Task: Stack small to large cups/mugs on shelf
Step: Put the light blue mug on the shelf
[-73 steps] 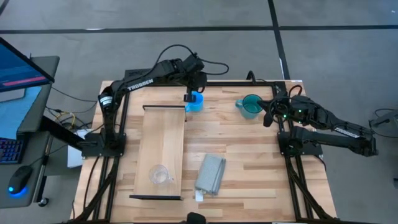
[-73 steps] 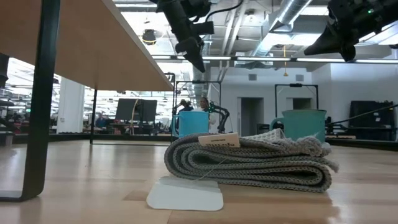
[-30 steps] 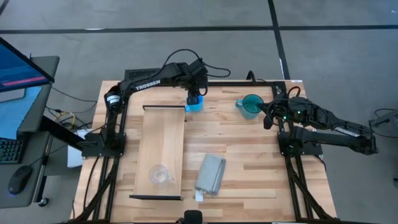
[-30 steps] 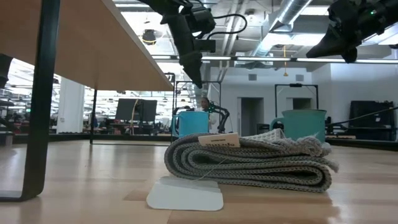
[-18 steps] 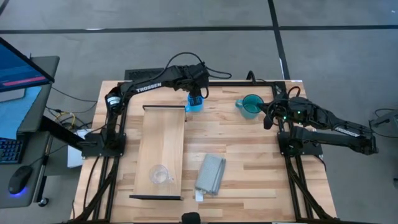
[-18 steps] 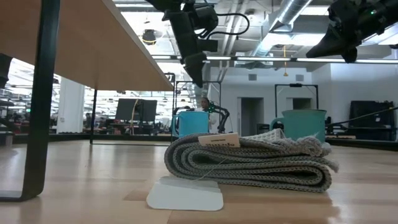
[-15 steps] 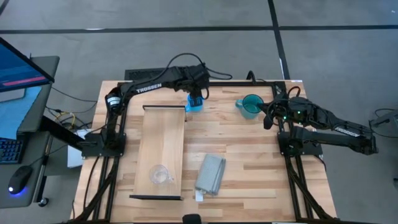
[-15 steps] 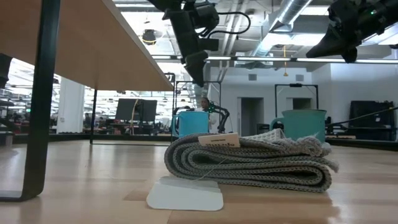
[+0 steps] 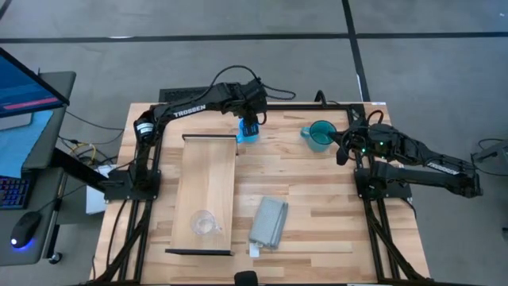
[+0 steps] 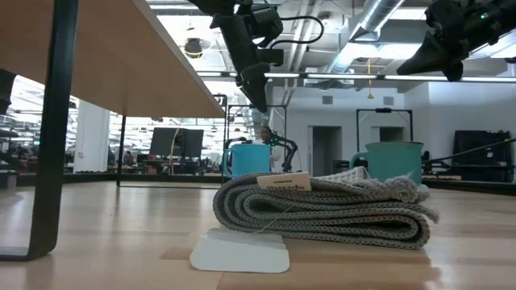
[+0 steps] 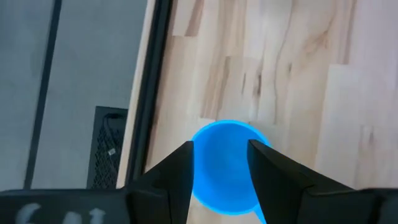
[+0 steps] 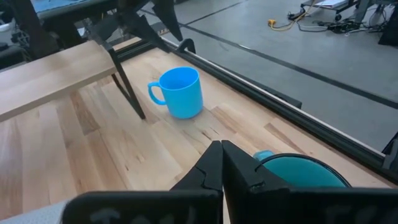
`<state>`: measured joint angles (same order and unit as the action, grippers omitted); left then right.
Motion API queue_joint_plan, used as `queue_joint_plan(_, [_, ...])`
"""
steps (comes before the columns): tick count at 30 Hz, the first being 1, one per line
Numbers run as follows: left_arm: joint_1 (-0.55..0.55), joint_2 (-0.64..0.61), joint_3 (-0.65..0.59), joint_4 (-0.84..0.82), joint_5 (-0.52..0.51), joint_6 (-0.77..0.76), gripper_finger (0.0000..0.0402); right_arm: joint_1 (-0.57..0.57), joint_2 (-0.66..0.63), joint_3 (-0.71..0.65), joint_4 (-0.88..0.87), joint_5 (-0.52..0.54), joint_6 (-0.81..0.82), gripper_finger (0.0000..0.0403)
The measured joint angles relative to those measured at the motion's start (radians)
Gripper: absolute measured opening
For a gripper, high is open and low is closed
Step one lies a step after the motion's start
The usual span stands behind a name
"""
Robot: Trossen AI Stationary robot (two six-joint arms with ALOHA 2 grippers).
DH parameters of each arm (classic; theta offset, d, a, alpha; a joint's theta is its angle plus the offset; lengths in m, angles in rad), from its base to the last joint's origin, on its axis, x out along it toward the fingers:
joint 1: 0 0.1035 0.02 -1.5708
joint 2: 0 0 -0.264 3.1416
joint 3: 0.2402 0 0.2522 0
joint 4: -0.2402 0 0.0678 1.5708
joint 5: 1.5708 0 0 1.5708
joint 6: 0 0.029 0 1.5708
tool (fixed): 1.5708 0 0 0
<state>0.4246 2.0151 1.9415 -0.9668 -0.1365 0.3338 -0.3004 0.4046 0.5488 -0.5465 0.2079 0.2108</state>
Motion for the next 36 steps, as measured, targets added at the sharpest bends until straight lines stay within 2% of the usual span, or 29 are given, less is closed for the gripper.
queue_joint_plan(11, [0.026,0.025,0.001,0.033,-0.012,-0.019,0.0142,0.0,0.0,0.0,0.0,-0.001,-0.002,0.0024])
queue_joint_plan(17, [0.017,0.072,0.001,0.043,-0.066,0.014,0.0142,0.006,0.0,0.001,-0.006,-0.002,-0.001,0.0024])
queue_joint_plan(24, [0.023,0.082,0.001,-0.044,-0.076,0.059,0.0142,0.025,0.0,0.001,-0.028,-0.008,-0.001,0.0022])
queue_joint_plan(28, [0.014,0.082,0.001,-0.018,-0.112,0.112,0.0142,0.032,0.0,0.001,-0.029,-0.008,-0.002,0.0022])
queue_joint_plan(36, [0.014,0.108,0.001,-0.027,-0.108,0.103,0.0142,0.032,0.0,0.001,-0.028,-0.004,-0.003,0.0022])
